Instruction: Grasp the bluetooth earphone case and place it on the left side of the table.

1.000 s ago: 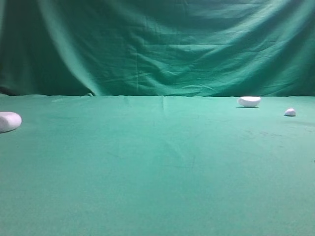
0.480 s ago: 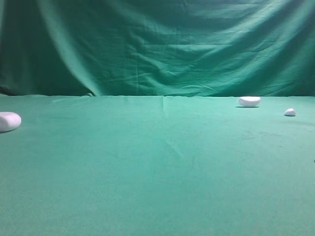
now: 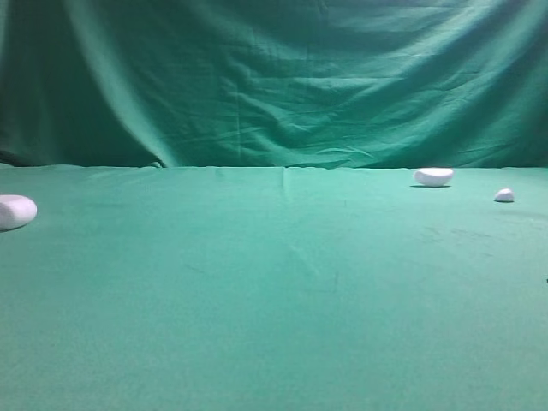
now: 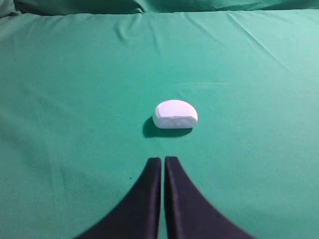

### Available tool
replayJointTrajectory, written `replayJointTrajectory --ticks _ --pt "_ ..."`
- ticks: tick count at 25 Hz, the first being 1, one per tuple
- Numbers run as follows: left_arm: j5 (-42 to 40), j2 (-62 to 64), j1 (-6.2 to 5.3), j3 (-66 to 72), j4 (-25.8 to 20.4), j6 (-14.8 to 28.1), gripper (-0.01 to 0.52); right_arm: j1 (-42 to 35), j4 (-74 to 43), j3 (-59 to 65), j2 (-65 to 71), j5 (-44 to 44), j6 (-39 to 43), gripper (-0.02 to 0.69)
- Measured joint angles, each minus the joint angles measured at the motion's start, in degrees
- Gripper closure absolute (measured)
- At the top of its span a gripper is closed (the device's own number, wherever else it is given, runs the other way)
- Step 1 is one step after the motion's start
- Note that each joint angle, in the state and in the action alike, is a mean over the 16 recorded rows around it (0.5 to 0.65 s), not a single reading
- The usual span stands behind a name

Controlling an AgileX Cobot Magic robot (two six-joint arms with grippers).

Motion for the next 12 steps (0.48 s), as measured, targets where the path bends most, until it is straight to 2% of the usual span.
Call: replayJointTrajectory --ticks 5,12 --pt "0.00 0.00 0.00 0.00 0.00 0.00 0.514 -3.73 -1.64 5.97 -5.17 -4.77 0.00 0.665" --pt "0.00 0.00 0.00 0.00 0.00 0.00 0.514 -15.39 -1.45 19.35 -13.75 -15.23 0.01 0.665"
